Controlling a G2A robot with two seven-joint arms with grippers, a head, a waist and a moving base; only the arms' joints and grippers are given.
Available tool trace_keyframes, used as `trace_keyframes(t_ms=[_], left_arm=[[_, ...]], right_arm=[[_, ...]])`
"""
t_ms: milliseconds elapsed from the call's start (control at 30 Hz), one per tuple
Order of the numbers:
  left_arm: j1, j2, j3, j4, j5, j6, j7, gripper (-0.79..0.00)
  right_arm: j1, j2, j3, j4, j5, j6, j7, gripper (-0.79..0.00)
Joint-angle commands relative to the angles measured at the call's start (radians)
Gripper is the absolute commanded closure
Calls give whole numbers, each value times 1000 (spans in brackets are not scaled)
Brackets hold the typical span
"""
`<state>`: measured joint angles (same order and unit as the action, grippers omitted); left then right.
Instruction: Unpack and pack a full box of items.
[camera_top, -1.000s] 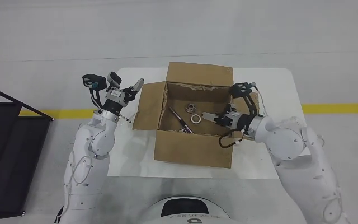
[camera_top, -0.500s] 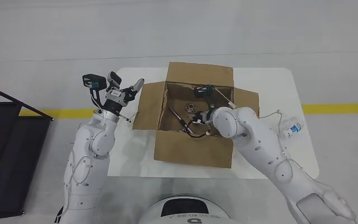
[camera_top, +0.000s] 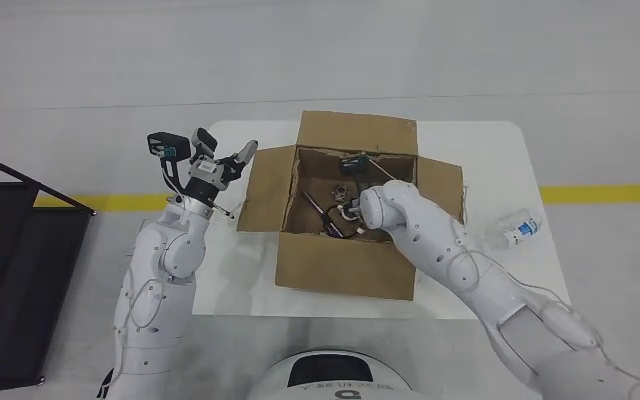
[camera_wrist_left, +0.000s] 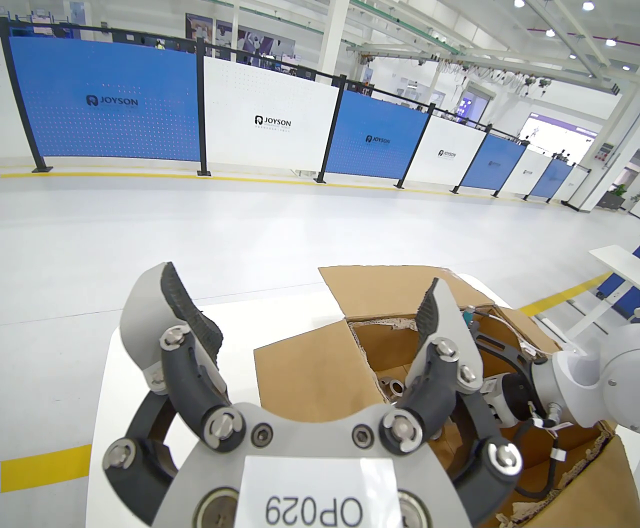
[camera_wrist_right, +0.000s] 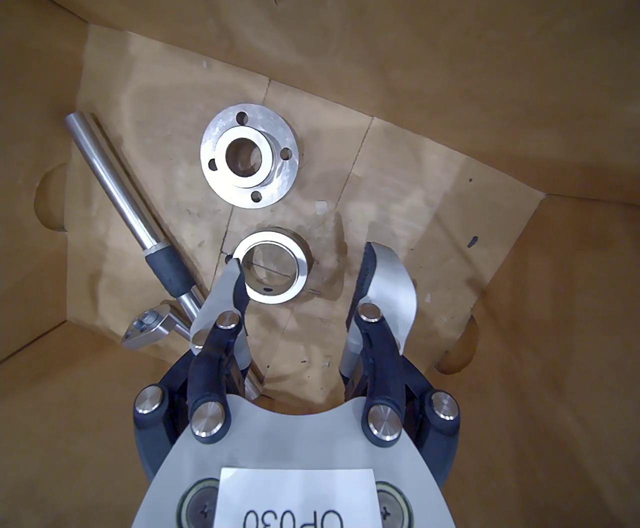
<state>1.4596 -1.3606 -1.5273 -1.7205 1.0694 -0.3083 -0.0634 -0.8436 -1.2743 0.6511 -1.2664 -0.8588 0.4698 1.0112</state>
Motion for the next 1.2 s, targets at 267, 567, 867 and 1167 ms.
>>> trace_keyframes(t_ms=[267,567,867,1167], left_arm=[[0,0,0,0,0,0,0,-785],[0,0,0,0,0,0,0,-785],[0,0,0,0,0,0,0,-785],[0,0,0,0,0,0,0,-785]], right_arm=[[10,-30,-24,70,-17,-10,2,-283],[11,-51,-29,105,-28,-29,-4,0],[-64,-19,77,-7,-50,-52,-77,0],[-360,80,354,-453,-146,-98,-139,0]])
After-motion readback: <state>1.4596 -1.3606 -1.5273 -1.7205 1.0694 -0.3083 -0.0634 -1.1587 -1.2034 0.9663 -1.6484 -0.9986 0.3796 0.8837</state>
